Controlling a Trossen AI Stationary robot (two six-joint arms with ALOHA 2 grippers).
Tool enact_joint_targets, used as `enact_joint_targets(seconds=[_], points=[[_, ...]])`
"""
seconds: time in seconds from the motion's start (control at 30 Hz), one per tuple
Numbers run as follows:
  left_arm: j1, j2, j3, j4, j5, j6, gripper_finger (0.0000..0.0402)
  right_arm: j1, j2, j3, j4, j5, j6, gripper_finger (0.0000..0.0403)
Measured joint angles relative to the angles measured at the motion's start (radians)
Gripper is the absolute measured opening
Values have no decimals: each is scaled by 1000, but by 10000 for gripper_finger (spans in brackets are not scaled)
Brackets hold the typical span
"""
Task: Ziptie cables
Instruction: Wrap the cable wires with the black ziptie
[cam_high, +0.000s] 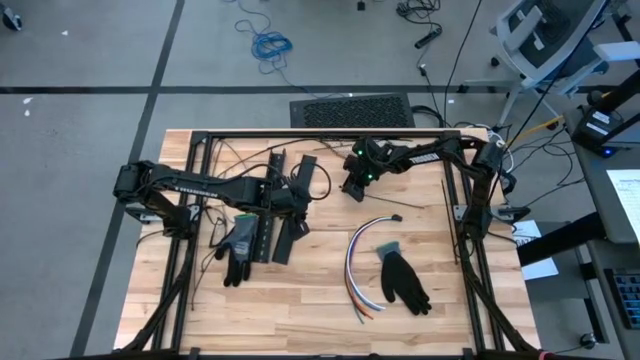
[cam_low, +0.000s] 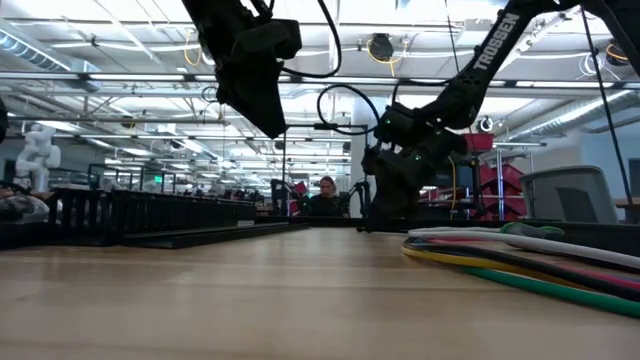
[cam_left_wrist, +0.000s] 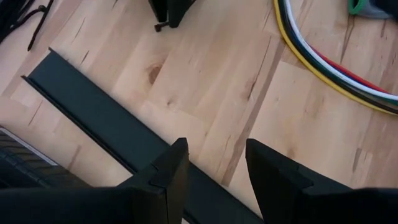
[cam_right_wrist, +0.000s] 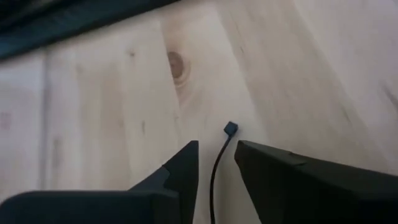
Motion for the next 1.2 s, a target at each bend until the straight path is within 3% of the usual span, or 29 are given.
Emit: enact_joint_targets(seconds=[0.1,0.2,0.27,0.33,0.67,0.8,1.0,1.2], points=[[0,0,0,0,0,0,157,42,9,2,4,140,-36,99],[0,0,0,1,0,0,157,77,25,4,10,253,-33,50],[0,0,0,1,0,0,157,94,32,5,9,299,-15,15],[0,0,0,2,-2,0,157,105,29,5,5,324,-1,8],[0,0,0,18,-105,48,157,106,-160,-7,-76,334,61,0],[6,0,0,78,-155,113,157,108,-267,-5,-112,272,102,0],[55,0,-103,427,-160,178,157,125,-451,-5,-108,215,222,0],[133,0,-330,877,-2,8,157,148,-645,-2,-31,213,360,0]])
